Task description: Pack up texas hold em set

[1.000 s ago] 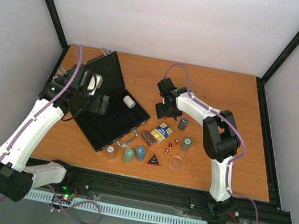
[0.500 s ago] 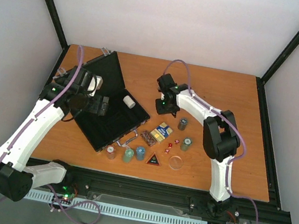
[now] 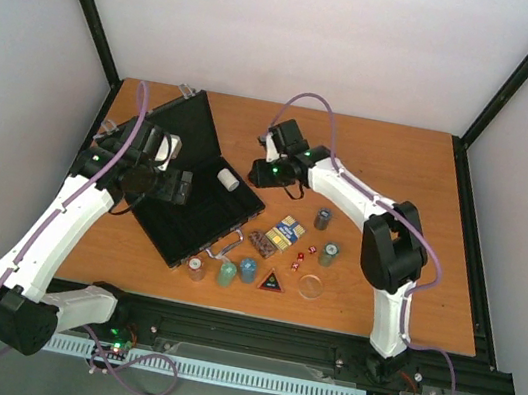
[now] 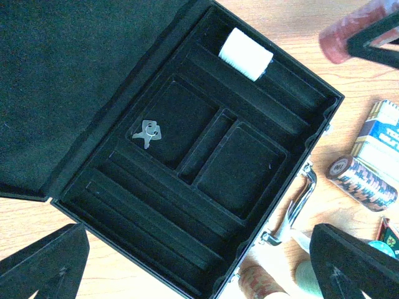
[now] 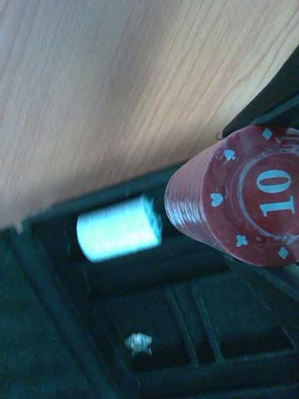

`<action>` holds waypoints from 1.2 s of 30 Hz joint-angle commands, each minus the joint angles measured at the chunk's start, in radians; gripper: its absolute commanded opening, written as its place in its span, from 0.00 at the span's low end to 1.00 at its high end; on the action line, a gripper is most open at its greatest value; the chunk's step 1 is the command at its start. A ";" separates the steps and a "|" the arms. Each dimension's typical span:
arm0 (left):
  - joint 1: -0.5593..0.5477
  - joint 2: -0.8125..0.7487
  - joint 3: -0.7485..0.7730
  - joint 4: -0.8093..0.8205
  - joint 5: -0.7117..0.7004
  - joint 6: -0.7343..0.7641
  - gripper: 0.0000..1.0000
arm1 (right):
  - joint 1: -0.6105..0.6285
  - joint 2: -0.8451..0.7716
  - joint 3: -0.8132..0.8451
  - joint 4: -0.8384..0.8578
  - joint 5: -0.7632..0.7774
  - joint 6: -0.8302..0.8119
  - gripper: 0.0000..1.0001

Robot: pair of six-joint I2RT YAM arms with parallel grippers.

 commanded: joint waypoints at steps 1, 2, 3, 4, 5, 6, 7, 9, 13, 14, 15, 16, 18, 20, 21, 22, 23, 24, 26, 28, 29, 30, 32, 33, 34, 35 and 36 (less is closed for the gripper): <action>-0.006 0.001 -0.004 0.021 -0.006 0.003 1.00 | 0.053 -0.018 -0.025 0.127 -0.071 0.036 0.05; -0.006 0.001 -0.006 0.023 -0.006 0.001 1.00 | 0.061 -0.017 -0.034 0.142 -0.069 0.038 0.05; -0.006 0.001 -0.009 0.025 -0.006 0.000 1.00 | 0.065 -0.014 -0.041 0.160 -0.068 0.041 0.05; -0.006 0.001 -0.010 0.025 -0.005 0.000 1.00 | 0.069 -0.010 -0.047 0.172 -0.066 0.042 0.04; -0.006 0.001 -0.011 0.027 -0.003 -0.003 1.00 | 0.073 -0.004 -0.053 0.180 -0.057 0.045 0.05; -0.006 0.002 -0.011 0.027 -0.004 -0.003 1.00 | 0.076 0.004 -0.058 0.184 -0.049 0.048 0.04; -0.006 0.002 -0.011 0.027 -0.003 -0.003 1.00 | 0.078 0.009 -0.061 0.186 -0.042 0.051 0.04; -0.006 0.002 -0.010 0.026 -0.005 -0.001 1.00 | 0.080 0.016 -0.075 0.193 -0.027 0.061 0.04; -0.006 -0.001 -0.013 0.024 -0.009 0.000 1.00 | 0.083 0.023 -0.099 0.207 0.011 0.064 0.05; -0.006 -0.002 -0.014 0.024 -0.008 -0.001 1.00 | 0.083 0.030 -0.099 0.208 0.014 0.064 0.05; -0.006 -0.002 -0.015 0.024 -0.008 0.000 1.00 | 0.083 0.038 -0.098 0.210 0.014 0.065 0.05; -0.006 -0.003 -0.017 0.025 -0.007 -0.001 1.00 | 0.083 0.047 -0.097 0.214 0.009 0.064 0.05; -0.005 -0.002 -0.017 0.025 -0.006 0.001 1.00 | 0.084 0.064 -0.090 0.219 0.006 0.069 0.05; -0.006 -0.004 -0.015 0.022 -0.009 0.003 1.00 | 0.088 0.076 -0.082 0.216 0.024 0.072 0.05; -0.006 -0.005 -0.014 0.020 -0.011 0.004 1.00 | 0.088 0.080 -0.082 0.217 0.037 0.073 0.05; -0.006 -0.006 -0.014 0.019 -0.012 0.005 1.00 | 0.089 0.082 -0.085 0.222 0.046 0.075 0.06; -0.005 -0.008 -0.015 0.019 -0.011 0.005 1.00 | 0.089 0.084 -0.086 0.226 0.055 0.077 0.06; -0.006 -0.008 -0.015 0.018 -0.011 0.004 1.00 | 0.089 0.086 -0.088 0.234 0.059 0.079 0.06; -0.006 -0.010 -0.017 0.015 -0.011 0.005 1.00 | 0.089 0.095 -0.088 0.246 0.061 0.082 0.08; -0.006 -0.012 -0.017 0.012 -0.011 0.007 1.00 | 0.090 0.107 -0.085 0.259 0.060 0.087 0.08; -0.006 -0.012 -0.017 0.010 -0.012 0.009 1.00 | 0.091 0.113 -0.081 0.265 0.061 0.087 0.09; -0.006 -0.012 -0.016 0.009 -0.012 0.011 1.00 | 0.092 0.118 -0.078 0.273 0.061 0.088 0.09; -0.006 -0.014 -0.016 0.007 -0.014 0.013 1.00 | 0.096 0.124 -0.073 0.291 0.069 0.091 0.08; -0.006 -0.016 -0.016 0.006 -0.015 0.014 1.00 | 0.098 0.128 -0.070 0.299 0.075 0.092 0.08; -0.006 -0.016 -0.016 0.005 -0.016 0.014 1.00 | 0.100 0.136 -0.061 0.304 0.079 0.093 0.08; -0.006 -0.017 -0.017 0.004 -0.015 0.015 1.00 | 0.102 0.147 -0.049 0.303 0.081 0.095 0.08; -0.006 -0.018 -0.019 0.004 -0.015 0.014 1.00 | 0.104 0.158 -0.038 0.302 0.083 0.099 0.08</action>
